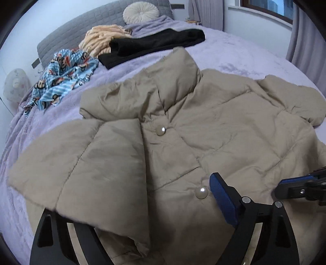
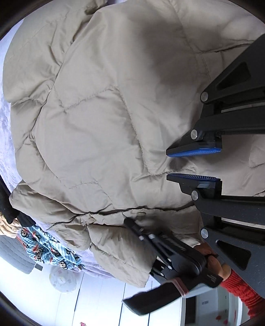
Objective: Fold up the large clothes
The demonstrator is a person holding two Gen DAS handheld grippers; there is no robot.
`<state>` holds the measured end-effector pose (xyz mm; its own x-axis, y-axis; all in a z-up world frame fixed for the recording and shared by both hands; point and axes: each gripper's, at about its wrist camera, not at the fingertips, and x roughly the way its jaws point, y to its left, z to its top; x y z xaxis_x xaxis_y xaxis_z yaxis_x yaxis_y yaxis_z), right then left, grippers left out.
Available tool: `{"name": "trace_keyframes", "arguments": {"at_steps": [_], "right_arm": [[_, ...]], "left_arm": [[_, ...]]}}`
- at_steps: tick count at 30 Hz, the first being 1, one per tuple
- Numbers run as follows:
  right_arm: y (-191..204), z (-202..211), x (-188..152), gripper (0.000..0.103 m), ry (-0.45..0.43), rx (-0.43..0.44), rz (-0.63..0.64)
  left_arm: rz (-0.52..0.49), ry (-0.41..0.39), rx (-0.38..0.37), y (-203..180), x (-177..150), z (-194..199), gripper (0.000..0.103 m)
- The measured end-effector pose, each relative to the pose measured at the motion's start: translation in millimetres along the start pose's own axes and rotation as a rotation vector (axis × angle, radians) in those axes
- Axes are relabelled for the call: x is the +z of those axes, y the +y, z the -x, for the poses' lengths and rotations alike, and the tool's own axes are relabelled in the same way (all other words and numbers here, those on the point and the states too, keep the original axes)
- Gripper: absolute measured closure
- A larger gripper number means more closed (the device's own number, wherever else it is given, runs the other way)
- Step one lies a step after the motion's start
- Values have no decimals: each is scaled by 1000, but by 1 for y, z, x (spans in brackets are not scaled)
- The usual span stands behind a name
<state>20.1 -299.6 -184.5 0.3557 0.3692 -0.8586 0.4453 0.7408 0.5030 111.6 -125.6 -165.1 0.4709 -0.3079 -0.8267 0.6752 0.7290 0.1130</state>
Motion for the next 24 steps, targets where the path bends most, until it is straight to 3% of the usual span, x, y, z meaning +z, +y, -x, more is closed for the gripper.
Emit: {"name": "trace_keyframes", "arguments": {"at_steps": [4, 5, 6, 8, 12, 14, 19, 20, 24], "right_arm": [[13, 7, -1, 84, -13, -28, 42], [19, 8, 0, 78, -16, -40, 58], [23, 11, 0, 70, -21, -53, 79], [41, 19, -1, 22, -51, -89, 140], [107, 23, -8, 20, -121, -141, 393], [149, 12, -17, 20, -144, -201, 565], [234, -43, -40, 20, -191, -382, 929], [245, -53, -42, 20, -197, -406, 973], [269, -86, -30, 20, -231, -481, 1041]], "left_arm": [[17, -5, -23, 10, -5, 33, 12], [43, -9, -31, 18, -9, 44, 12], [75, -16, -31, 29, -14, 55, 12], [145, -23, -13, 59, -24, 68, 12], [361, -7, 123, 138, -51, 78, 12], [499, 35, 151, 178, -67, 70, 12], [801, 102, -54, 247, -98, 28, 13], [844, 110, -117, 256, -102, 16, 13], [920, 119, -182, 267, -105, -10, 13]]}}
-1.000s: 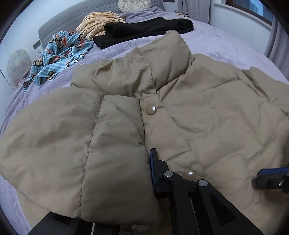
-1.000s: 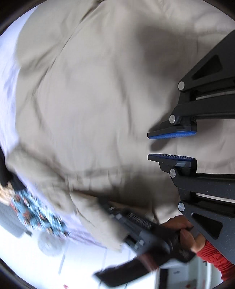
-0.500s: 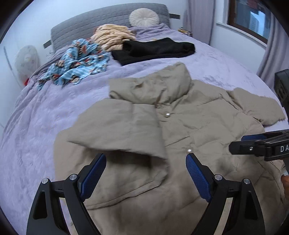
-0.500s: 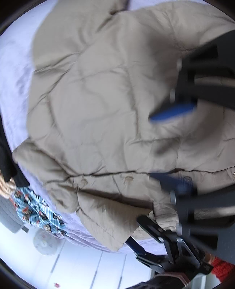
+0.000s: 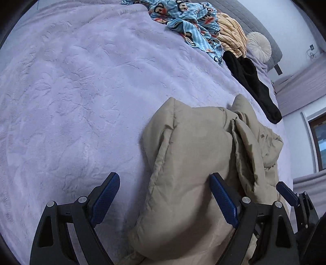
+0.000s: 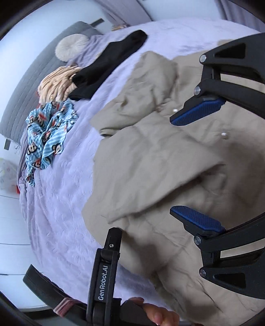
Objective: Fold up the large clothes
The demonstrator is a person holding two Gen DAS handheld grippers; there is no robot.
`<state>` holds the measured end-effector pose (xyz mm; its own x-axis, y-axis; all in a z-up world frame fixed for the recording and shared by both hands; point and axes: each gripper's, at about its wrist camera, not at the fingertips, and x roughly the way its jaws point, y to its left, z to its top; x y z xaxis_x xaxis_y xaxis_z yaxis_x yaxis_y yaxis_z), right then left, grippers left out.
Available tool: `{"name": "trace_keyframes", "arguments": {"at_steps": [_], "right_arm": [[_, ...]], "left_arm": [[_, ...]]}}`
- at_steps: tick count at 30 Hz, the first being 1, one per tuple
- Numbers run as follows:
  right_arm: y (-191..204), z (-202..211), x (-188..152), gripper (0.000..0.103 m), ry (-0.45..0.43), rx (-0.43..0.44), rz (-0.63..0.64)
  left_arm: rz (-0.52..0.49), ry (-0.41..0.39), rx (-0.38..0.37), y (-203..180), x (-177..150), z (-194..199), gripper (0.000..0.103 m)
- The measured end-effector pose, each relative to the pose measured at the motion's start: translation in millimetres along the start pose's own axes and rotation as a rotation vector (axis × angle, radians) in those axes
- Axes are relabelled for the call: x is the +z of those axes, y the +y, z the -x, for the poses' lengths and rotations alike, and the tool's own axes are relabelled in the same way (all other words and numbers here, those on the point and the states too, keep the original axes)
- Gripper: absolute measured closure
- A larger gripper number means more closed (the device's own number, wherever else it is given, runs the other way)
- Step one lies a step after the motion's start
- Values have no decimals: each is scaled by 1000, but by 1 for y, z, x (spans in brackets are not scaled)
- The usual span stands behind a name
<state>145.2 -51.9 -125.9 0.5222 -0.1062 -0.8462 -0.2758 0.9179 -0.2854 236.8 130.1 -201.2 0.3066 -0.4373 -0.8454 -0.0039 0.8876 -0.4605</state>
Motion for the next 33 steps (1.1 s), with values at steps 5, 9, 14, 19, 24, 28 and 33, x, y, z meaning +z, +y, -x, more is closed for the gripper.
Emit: {"name": "trace_keyframes", "arguments": {"at_steps": [5, 9, 14, 19, 24, 28, 33], "right_arm": [[-73, -3, -8, 20, -15, -49, -310], [-150, -7, -69, 20, 18, 67, -720], [-200, -49, -163, 85, 136, 352, -1187], [-193, -56, -188, 91, 129, 400, -1236], [-182, -57, -179, 91, 144, 362, -1160], [-187, -55, -178, 88, 176, 398, -1157], [-193, -9, -177, 62, 185, 318, -1050]], "left_arm": [[-30, 14, -23, -10, 11, -13, 13], [-67, 34, 6, -20, 12, -21, 13], [-75, 64, -16, -31, 6, -27, 63], [-289, -14, 131, -55, -3, -16, 73], [-249, -18, 190, -41, 3, -12, 54], [-240, -100, 291, -37, 11, 22, 48], [-292, -149, 291, -41, 10, 56, 48]]}}
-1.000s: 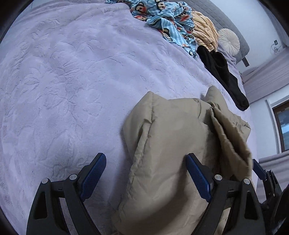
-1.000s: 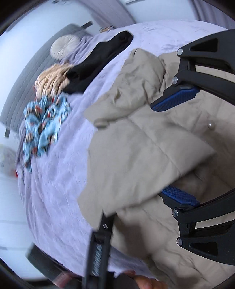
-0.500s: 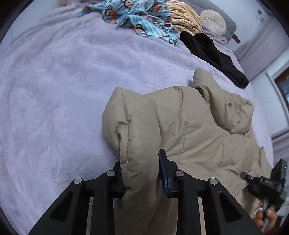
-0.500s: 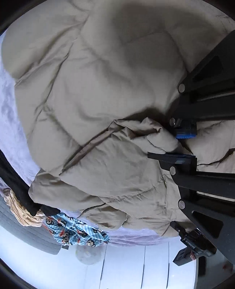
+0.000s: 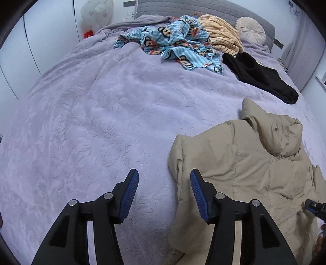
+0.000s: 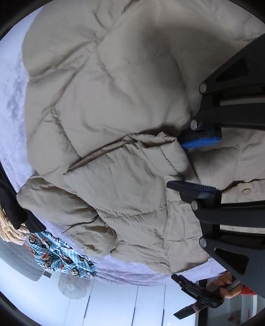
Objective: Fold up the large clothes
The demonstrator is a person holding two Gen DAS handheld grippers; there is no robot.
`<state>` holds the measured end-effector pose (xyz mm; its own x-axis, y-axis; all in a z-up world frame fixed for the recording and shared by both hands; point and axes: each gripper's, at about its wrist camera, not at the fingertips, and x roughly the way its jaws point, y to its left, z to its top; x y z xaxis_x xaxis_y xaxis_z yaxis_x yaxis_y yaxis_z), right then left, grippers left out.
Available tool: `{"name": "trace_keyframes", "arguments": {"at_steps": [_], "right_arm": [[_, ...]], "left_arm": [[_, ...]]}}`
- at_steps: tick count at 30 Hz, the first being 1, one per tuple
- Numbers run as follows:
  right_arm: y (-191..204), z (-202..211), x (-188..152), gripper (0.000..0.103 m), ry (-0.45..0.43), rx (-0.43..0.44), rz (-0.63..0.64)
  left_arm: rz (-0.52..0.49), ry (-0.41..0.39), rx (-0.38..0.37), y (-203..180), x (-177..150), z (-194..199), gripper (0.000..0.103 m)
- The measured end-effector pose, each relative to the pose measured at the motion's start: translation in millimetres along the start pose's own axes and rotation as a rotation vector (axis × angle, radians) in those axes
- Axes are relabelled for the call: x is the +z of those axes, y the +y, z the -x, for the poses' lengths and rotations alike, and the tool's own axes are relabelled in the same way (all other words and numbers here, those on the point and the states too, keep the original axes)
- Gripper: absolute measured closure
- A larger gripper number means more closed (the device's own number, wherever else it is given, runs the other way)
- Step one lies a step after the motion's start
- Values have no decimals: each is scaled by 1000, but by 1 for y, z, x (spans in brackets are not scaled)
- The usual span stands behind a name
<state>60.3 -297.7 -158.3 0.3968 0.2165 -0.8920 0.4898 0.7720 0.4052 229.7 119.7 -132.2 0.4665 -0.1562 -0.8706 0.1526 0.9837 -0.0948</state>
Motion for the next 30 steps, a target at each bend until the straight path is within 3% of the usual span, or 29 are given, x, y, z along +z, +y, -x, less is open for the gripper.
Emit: {"name": "trace_keyframes", "arguments": {"at_steps": [3, 4, 5, 10, 14, 17, 19, 22, 27, 30], "right_arm": [[1, 35, 1, 63, -122, -56, 49], [2, 39, 6, 70, -139, -46, 61], [5, 37, 12, 78, -137, -39, 81], [29, -2, 33, 82, -114, -51, 199], [22, -49, 31, 84, -42, -84, 211], [14, -47, 31, 85, -56, -61, 197], [11, -36, 30, 85, -58, -59, 177], [1, -13, 25, 81, -58, -43, 142], [-27, 22, 4, 78, -51, 9, 45], [-45, 36, -20, 56, -45, -6, -24]], "left_arm": [[-13, 1, -31, -17, -1, 1, 48], [-16, 10, -38, -22, -6, -1, 48], [-28, 28, -35, -33, -11, -10, 48], [-63, 80, 62, -53, -38, -51, 48], [18, 99, 54, -38, -43, -68, 24], [115, 143, 0, -24, -39, -71, 23], [100, 143, 25, -25, -36, -65, 23], [34, 129, 79, -38, -37, -50, 23], [-71, 114, 90, -68, -39, -19, 23], [-134, 125, 72, -95, -45, -3, 23]]}}
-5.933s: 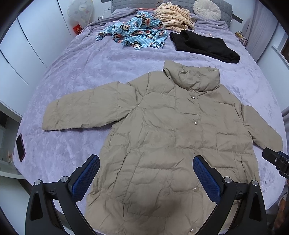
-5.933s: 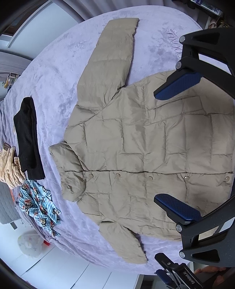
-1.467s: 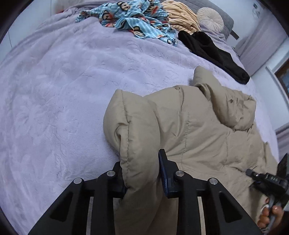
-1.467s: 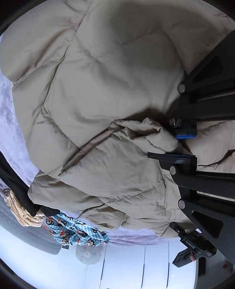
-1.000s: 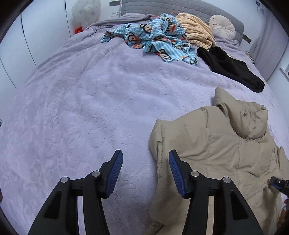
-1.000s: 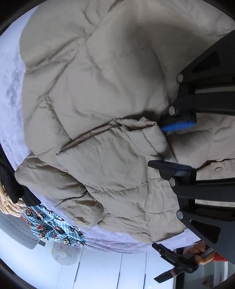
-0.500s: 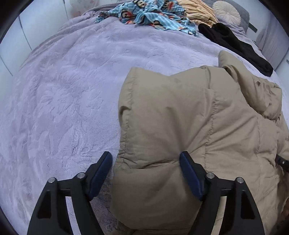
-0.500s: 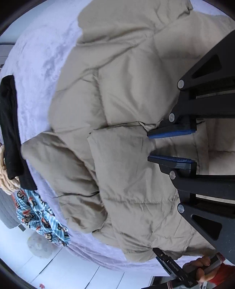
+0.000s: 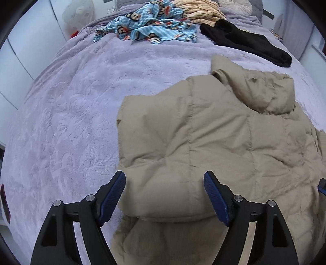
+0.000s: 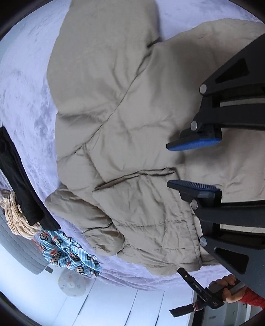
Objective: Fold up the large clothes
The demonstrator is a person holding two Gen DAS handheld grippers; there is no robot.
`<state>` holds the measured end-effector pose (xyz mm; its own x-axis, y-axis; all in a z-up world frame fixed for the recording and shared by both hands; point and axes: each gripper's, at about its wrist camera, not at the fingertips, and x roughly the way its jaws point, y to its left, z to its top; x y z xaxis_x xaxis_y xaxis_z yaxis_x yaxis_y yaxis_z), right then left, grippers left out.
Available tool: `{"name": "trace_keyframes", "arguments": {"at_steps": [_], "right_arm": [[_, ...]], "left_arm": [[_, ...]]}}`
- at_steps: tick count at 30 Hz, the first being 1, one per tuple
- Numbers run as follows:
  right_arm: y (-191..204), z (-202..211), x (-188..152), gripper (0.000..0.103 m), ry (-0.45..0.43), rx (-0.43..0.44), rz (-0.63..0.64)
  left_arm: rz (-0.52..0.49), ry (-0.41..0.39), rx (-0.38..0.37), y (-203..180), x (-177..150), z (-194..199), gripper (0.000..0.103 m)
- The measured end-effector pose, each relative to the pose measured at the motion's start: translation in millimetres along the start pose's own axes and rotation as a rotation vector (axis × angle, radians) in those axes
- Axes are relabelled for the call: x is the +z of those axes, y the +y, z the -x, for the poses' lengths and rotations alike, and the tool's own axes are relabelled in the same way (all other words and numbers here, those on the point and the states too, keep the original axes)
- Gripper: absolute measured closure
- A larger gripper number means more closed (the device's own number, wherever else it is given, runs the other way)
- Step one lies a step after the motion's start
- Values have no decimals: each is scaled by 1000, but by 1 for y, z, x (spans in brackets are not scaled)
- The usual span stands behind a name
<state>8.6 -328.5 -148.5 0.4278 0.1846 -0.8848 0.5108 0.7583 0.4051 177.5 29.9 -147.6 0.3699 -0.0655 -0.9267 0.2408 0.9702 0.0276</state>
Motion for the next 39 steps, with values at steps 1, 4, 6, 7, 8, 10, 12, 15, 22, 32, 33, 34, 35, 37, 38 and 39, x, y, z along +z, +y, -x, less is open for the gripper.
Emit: {"name": "trace_keyframes", "arguments": {"at_steps": [1, 4, 6, 7, 8, 10, 12, 15, 22, 32, 33, 34, 35, 37, 38, 39], "right_arm": [[-6, 5, -8, 51, 1, 7, -15], [-20, 16, -26, 50, 3, 14, -55], [-30, 25, -34, 50, -6, 17, -85], [-35, 29, -37, 48, -11, 15, -101], [-44, 35, -40, 43, -19, 15, -120], [-58, 45, -43, 41, -38, 16, -151], [-77, 57, -45, 41, -62, 14, -186], [-105, 72, -45, 30, -98, -3, -235], [-176, 99, -35, 27, -149, -8, -350], [-273, 115, -5, 17, -236, 66, -562], [-284, 115, -2, 15, -248, 101, -594], [-294, 114, 1, 15, -258, 133, -621], [-305, 112, 4, 15, -268, 172, -653], [-320, 110, 10, 15, -285, 215, -696], [-325, 110, 13, 15, -303, 231, -708], [-329, 110, 17, 15, -315, 241, -714]], "left_arm": [[-25, 3, -15, -12, -3, 5, 23], [-88, 11, -51, -43, -10, 18, 23], [-142, 30, -67, -68, -17, 21, 23], [-167, 39, -65, -81, -21, 22, 23], [-192, 48, -71, -94, -27, 24, 23], [-224, 65, -93, -115, -34, 27, 23], [-249, 80, -111, -137, -41, 30, 23], [-244, 94, -146, -163, -48, 34, 23], [-235, 92, -182, -218, -55, 39, 0], [-232, 141, -171, -269, -48, 35, 0], [-228, 134, -159, -271, -47, 36, 0], [-227, 127, -149, -273, -46, 36, 0], [-225, 124, -142, -274, -45, 35, 0], [-213, 131, -133, -275, -43, 33, 0], [-206, 141, -136, -276, -42, 31, 0], [-200, 151, -145, -277, -41, 30, 0]]}}
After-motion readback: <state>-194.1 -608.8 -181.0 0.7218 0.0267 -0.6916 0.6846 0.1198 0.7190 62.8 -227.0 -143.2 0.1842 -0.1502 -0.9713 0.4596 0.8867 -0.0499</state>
